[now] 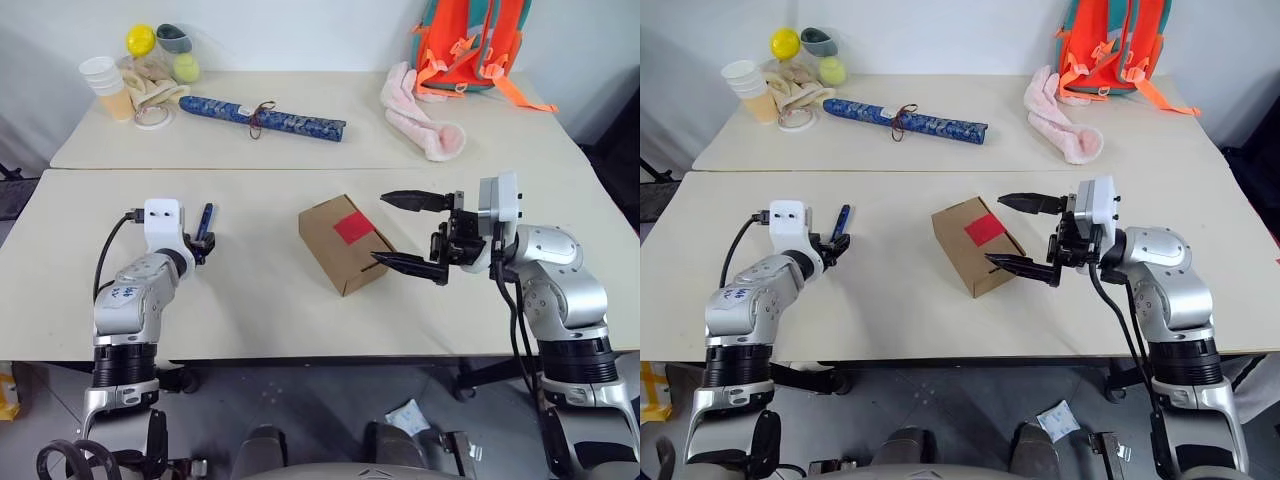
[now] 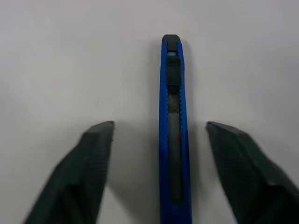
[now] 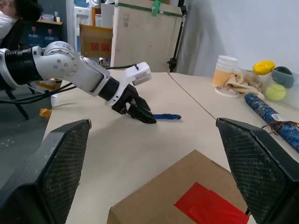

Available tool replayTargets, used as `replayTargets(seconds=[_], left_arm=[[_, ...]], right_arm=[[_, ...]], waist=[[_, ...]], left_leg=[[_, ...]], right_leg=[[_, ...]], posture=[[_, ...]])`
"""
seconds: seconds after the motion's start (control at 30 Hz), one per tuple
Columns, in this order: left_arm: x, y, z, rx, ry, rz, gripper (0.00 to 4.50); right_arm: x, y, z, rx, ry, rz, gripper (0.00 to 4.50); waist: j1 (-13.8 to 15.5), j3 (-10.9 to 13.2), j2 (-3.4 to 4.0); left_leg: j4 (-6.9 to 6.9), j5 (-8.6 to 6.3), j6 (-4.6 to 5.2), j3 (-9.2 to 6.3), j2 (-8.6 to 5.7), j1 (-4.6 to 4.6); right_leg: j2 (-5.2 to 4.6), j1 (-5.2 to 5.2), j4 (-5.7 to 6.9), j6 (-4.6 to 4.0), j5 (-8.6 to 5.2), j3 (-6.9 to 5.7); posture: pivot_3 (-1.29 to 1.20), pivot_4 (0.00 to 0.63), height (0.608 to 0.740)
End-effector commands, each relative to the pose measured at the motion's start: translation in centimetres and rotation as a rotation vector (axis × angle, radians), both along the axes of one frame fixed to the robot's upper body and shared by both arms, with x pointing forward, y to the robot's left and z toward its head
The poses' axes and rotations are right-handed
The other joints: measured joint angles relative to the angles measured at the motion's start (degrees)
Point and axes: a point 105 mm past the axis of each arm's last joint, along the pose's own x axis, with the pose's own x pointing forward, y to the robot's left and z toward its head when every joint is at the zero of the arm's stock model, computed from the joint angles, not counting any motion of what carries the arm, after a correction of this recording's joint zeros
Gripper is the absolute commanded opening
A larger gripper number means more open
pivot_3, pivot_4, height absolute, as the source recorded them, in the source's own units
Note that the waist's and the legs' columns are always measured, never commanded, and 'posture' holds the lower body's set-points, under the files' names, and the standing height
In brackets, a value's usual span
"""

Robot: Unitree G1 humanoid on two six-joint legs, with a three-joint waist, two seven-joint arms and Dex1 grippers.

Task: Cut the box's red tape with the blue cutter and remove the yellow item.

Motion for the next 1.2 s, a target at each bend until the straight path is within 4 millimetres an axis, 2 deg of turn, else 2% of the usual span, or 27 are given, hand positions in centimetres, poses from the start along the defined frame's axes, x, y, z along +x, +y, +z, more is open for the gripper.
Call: replayTargets(seconds=[0.03,0.2,0.27,0.43,0.47,0.53,0.63,0.77,0.8,0.9,1.0,1.13,1.2], left_arm=[[-0.8,-1.0,-3.4,-0.029,0.124,-0.02,2.22],[-0.8,-1.4,-4.2,-0.028,0.152,-0.029,0.73],[-0.8,-1.5,-4.0,-0.03,0.143,-0.034,0.44],[-0.8,-1.1,-2.4,0.024,0.077,-0.069,0.44],[-1.0,-1.0,-1.4,0.05,0.023,-0.103,0.44],[-2.3,-1.6,1.7,0.061,-0.13,-0.27,0.44],[-5.0,-1.9,3.8,0.066,-0.224,-0.482,0.44],[-10.6,-1.9,3.1,0.167,-0.117,-0.87,0.44],[-11.4,-1.9,2.6,0.174,-0.067,-0.93,0.44],[-13.3,-3.9,2.1,0.173,0.033,-1.154,0.44],[-13.6,-6.0,1.3,0.232,0.068,-1.295,0.44],[-11.4,-9.7,-0.2,0.363,0.047,-1.369,0.44],[-11.2,-11.3,-0.8,0.388,0.047,-1.416,0.44]], right_arm=[[-0.6,0.1,1.2,0.023,-0.051,0.013,4.5],[-0.2,-0.3,1.5,0.012,-0.057,0.001,4.5],[-0.2,-0.3,1.6,0.009,-0.058,0.001,4.5],[-0.2,-0.2,1.8,0.008,-0.061,0.003,4.5],[-0.2,-0.3,1.8,0.007,-0.062,0.003,4.5],[-0.4,-0.3,1.9,0.005,-0.062,0.001,4.5],[-0.7,-0.5,2.0,-0.004,-0.06,0.002,4.5],[-1.3,-1.3,1.5,-0.074,-0.048,0.009,4.5],[-1.4,-1.5,1.3,-0.098,-0.043,0.013,4.5],[-2.7,-2.1,-0.1,-0.184,0.03,0.049,4.5],[-4.5,-2.2,-1.8,-0.264,0.112,0.098,4.5],[-5.8,-2.1,-4.5,-0.341,0.22,0.074,4.5],[-5.9,-2.0,-5.5,-0.369,0.239,0.042,4.5]], waist=[[0.0,0.0,0.02],[0.1,-0.1,0.12],[0.1,-0.1,0.15],[0.0,-0.1,0.15],[-0.1,-0.1,0.15],[-0.4,-0.1,0.15],[-0.7,0.0,0.12],[-0.8,0.0,0.11],[-0.6,0.0,0.13],[1.0,0.1,0.18],[1.7,0.1,0.18],[2.3,0.1,0.17],[2.2,0.1,0.16]], left_leg=[[0.0,0.0,0.0,0.0,0.0,0.0],[0.0,0.0,0.0,0.0,0.0,0.01],[0.0,0.0,0.0,0.0,0.0,0.02],[-0.01,0.0,0.0,0.0,0.0,0.02],[-0.01,0.0,0.0,0.0,0.0,0.02],[-0.05,0.0,0.0,0.01,0.0,0.02],[-0.19,0.0,0.0,0.07,0.0,-0.03],[-0.33,-0.01,-0.01,0.16,0.02,-0.06],[-0.34,-0.01,-0.01,0.17,0.02,-0.05],[-0.28,-0.02,0.0,0.24,0.02,-0.07],[-0.1,-0.06,0.04,0.23,0.02,-0.15],[0.0,-0.08,0.06,0.26,0.02,-0.15],[0.05,-0.08,0.06,0.3,0.02,-0.15]], right_leg=[[0.0,0.01,0.0,0.0,0.0,0.0],[0.0,0.01,-0.01,0.0,0.0,0.0],[0.0,0.01,-0.01,0.0,0.0,0.0],[0.0,0.02,-0.02,0.0,0.0,0.0],[0.0,0.02,-0.03,0.0,0.0,0.0],[0.0,-0.01,-0.03,0.0,0.0,0.0],[0.0,-0.16,-0.06,0.0,0.0,0.0],[0.01,-0.24,-0.17,-0.01,-0.01,0.0],[0.0,-0.24,-0.19,-0.01,-0.01,0.0],[-0.01,-0.18,-0.32,-0.01,-0.01,0.01],[-0.01,-0.13,-0.34,-0.01,-0.01,0.02],[0.0,-0.12,-0.31,-0.01,0.0,0.02],[0.0,-0.13,-0.28,-0.01,0.0,0.04]], posture=[[0.0,0.15,0.74],[0.0,0.15,0.74],[0.0,0.15,0.74],[0.0,0.15,0.74],[0.0,0.15,0.74],[0.0,0.15,0.74],[0.0,0.15,0.74],[0.0,0.15,0.74],[0.0,0.15,0.74],[0.0,0.15,0.74],[0.0,0.15,0.74],[0.0,0.15,0.74],[0.0,0.15,0.74]])
